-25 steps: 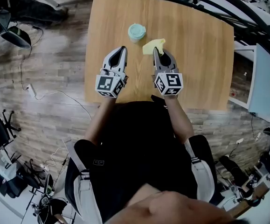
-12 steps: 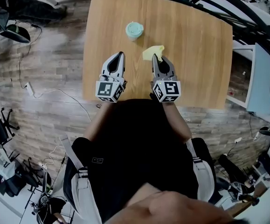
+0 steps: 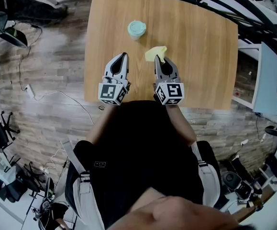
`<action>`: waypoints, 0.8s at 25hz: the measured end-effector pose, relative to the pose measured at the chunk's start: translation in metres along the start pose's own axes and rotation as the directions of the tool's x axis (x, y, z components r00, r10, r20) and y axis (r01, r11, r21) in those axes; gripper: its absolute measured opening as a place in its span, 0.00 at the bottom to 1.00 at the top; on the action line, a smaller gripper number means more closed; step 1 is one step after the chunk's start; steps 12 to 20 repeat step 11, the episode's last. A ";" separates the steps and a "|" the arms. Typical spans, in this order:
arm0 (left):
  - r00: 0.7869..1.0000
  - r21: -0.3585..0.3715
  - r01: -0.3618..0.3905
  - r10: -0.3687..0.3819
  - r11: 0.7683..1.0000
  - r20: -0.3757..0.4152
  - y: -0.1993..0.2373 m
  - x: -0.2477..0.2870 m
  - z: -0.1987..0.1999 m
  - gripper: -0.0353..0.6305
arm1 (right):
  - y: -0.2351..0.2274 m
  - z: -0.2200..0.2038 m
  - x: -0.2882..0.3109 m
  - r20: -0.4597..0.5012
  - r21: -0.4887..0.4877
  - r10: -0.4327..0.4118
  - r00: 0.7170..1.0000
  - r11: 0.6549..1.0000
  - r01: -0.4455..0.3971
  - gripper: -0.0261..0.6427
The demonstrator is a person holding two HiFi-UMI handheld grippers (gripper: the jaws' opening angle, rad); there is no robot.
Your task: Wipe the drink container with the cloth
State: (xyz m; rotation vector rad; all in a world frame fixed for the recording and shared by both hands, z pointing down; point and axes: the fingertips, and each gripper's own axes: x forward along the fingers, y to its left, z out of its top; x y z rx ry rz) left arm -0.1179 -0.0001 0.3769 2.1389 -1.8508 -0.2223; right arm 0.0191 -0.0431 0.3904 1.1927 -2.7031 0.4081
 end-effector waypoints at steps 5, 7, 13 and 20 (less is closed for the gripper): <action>1.000 -0.002 0.005 -0.005 1.000 0.000 -0.004 0.000 -0.002 0.09 | -0.001 -0.001 -0.003 -0.001 0.001 -0.001 1.000 1.000 0.001 0.10; 1.000 -0.005 0.005 -0.005 1.000 0.000 -0.005 0.001 -0.004 0.09 | -0.002 -0.003 -0.003 -0.002 -0.001 0.000 1.000 1.000 0.000 0.10; 1.000 -0.003 0.008 -0.008 1.000 -0.002 -0.006 0.001 -0.008 0.09 | -0.004 -0.007 -0.005 -0.003 -0.004 -0.002 1.000 1.000 0.002 0.10; 1.000 -0.003 0.008 -0.008 1.000 -0.002 -0.006 0.001 -0.008 0.09 | -0.004 -0.007 -0.005 -0.003 -0.004 -0.002 1.000 1.000 0.002 0.10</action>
